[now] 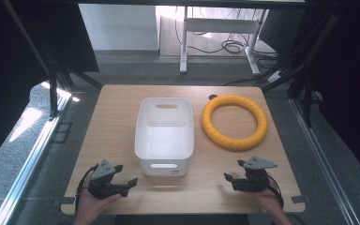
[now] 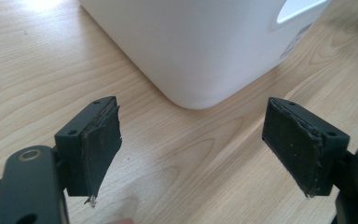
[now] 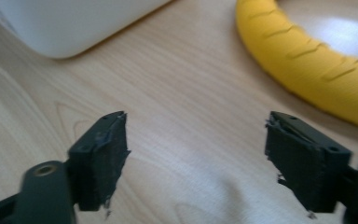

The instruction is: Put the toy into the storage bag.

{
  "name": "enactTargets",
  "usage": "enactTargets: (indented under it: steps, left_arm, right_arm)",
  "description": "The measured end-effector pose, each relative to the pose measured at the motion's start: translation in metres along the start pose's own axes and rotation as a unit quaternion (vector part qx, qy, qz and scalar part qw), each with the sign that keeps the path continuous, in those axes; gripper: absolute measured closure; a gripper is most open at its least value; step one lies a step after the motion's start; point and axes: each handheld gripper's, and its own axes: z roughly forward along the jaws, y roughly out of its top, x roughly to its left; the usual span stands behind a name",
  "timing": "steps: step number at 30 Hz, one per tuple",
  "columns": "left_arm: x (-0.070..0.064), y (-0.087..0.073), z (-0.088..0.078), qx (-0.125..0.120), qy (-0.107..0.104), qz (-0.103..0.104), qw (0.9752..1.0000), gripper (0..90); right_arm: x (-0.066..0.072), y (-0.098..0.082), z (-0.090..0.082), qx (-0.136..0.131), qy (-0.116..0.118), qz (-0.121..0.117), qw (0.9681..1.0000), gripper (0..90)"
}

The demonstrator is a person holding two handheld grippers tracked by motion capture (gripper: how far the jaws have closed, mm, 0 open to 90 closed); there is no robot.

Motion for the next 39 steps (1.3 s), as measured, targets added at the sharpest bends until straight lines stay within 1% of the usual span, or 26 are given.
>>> enactTargets:
  steps: [5, 6, 7, 8, 11, 13, 14, 15, 17, 18, 19, 20, 21, 23, 25, 27, 29, 31, 32, 33, 34, 35, 36, 37, 38, 39]
  left_arm:
    - [0.000, 0.000, 0.001, 0.002, -0.004, 0.001, 1.0000, 19.5]
    - [0.000, 0.000, 0.002, 0.005, -0.004, 0.002, 1.0000, 19.6]
    - [0.000, 0.000, 0.003, 0.007, -0.003, 0.004, 1.0000, 19.6]
    - [-0.001, -0.001, 0.006, 0.012, 0.000, 0.009, 0.9999, 19.6]
    - [-0.002, -0.002, 0.007, 0.017, 0.004, 0.014, 0.9997, 19.6]
    - [-0.003, -0.001, 0.006, 0.016, 0.007, 0.016, 0.9997, 19.6]
    - [-0.003, -0.001, 0.006, 0.015, 0.008, 0.017, 0.9997, 19.6]
    - [-0.003, -0.001, 0.005, 0.014, 0.009, 0.018, 0.9997, 19.6]
    - [-0.003, 0.000, 0.003, 0.011, 0.008, 0.017, 0.9998, 19.6]
    - [-0.003, 0.000, 0.002, 0.010, 0.001, 0.017, 0.9998, 19.6]
    - [-0.003, 0.000, 0.002, 0.010, 0.001, 0.017, 0.9998, 19.6]
    - [-0.002, 0.000, 0.002, 0.010, -0.001, 0.017, 0.9998, 19.6]
    - [-0.002, 0.000, 0.001, 0.009, -0.001, 0.018, 0.9998, 19.5]
    - [0.000, 0.002, -0.003, 0.003, 0.000, 0.015, 0.9999, 19.5]
    - [0.001, 0.002, -0.004, 0.001, 0.001, 0.013, 0.9999, 19.5]
    - [0.002, 0.003, -0.006, -0.001, 0.002, 0.009, 1.0000, 19.5]
    - [0.002, 0.003, -0.007, -0.001, 0.004, 0.007, 1.0000, 19.5]
    - [0.002, 0.004, -0.007, -0.001, 0.004, 0.007, 1.0000, 19.5]
    - [0.001, 0.004, -0.006, 0.000, 0.003, 0.009, 1.0000, 19.5]
    - [0.001, 0.004, -0.006, 0.000, 0.003, 0.009, 1.0000, 19.5]
    - [0.000, 0.004, -0.006, 0.001, 0.003, 0.010, 1.0000, 19.5]
    - [0.000, 0.005, -0.006, 0.001, 0.002, 0.010, 0.9999, 19.5]
    - [0.000, 0.005, -0.006, 0.002, 0.002, 0.011, 0.9999, 19.5]
    - [0.000, 0.005, -0.006, 0.002, 0.002, 0.011, 0.9999, 19.4]
    - [0.000, 0.005, -0.006, 0.002, 0.003, 0.010, 0.9999, 19.4]
    - [0.000, 0.005, -0.006, 0.001, 0.003, 0.010, 0.9999, 19.4]
  right_arm:
    - [0.002, 0.001, -0.001, 0.000, 0.008, 0.001, 1.0000, 20.9]
    - [-0.001, 0.001, 0.000, 0.002, 0.012, 0.004, 0.9999, 20.4]
    - [-0.001, 0.001, 0.000, 0.002, 0.012, 0.004, 0.9999, 20.4]
    - [-0.004, 0.000, 0.000, 0.004, 0.009, 0.006, 0.9999, 20.0]
    - [-0.006, 0.000, -0.001, 0.004, 0.008, 0.007, 0.9999, 20.4]
    - [-0.008, -0.001, -0.001, 0.004, 0.007, 0.002, 1.0000, 21.1]
    - [-0.008, -0.001, -0.002, 0.006, 0.014, 0.001, 0.9999, 22.1]
    - [-0.008, -0.001, -0.002, 0.006, 0.014, 0.001, 0.9999, 22.1]
    - [-0.007, 0.001, -0.004, 0.001, 0.021, 0.007, 0.9997, 24.0]
    - [-0.006, 0.005, -0.004, 0.001, 0.023, 0.001, 0.9997, 25.5]
    - [-0.006, 0.005, -0.004, 0.001, 0.023, 0.001, 0.9997, 25.5]
    - [-0.005, 0.008, -0.004, 0.004, 0.022, -0.004, 0.9997, 26.7]
    - [-0.004, 0.015, -0.005, 0.006, 0.025, -0.015, 0.9996, 29.0]
    - [-0.004, 0.024, -0.007, 0.001, 0.030, -0.023, 0.9993, 30.4]
    - [-0.006, 0.034, -0.008, -0.001, 0.030, -0.029, 0.9991, 30.6]
    - [-0.009, 0.041, -0.008, 0.002, 0.033, -0.035, 0.9989, 31.2]
    - [-0.013, 0.048, -0.007, 0.003, 0.030, -0.036, 0.9989, 32.7]
    - [-0.016, 0.052, -0.006, 0.005, 0.033, -0.039, 0.9987, 32.9]
    - [-0.020, 0.059, -0.005, 0.015, 0.029, -0.047, 0.9984, 33.2]
    - [-0.020, 0.059, -0.005, 0.015, 0.029, -0.047, 0.9984, 33.2]
    - [-0.022, 0.063, -0.005, 0.020, 0.032, -0.049, 0.9981, 33.6]
    - [-0.027, 0.072, -0.004, 0.028, 0.027, -0.058, 0.9975, 33.8]
    - [-0.030, 0.076, -0.003, 0.030, 0.023, -0.063, 0.9973, 34.0]
    - [-0.030, 0.076, -0.003, 0.030, 0.023, -0.063, 0.9973, 34.0]
    - [-0.033, 0.080, -0.003, 0.036, 0.024, -0.065, 0.9969, 34.0]
    - [-0.037, 0.088, 0.001, 0.051, 0.020, -0.072, 0.9959, 33.6]
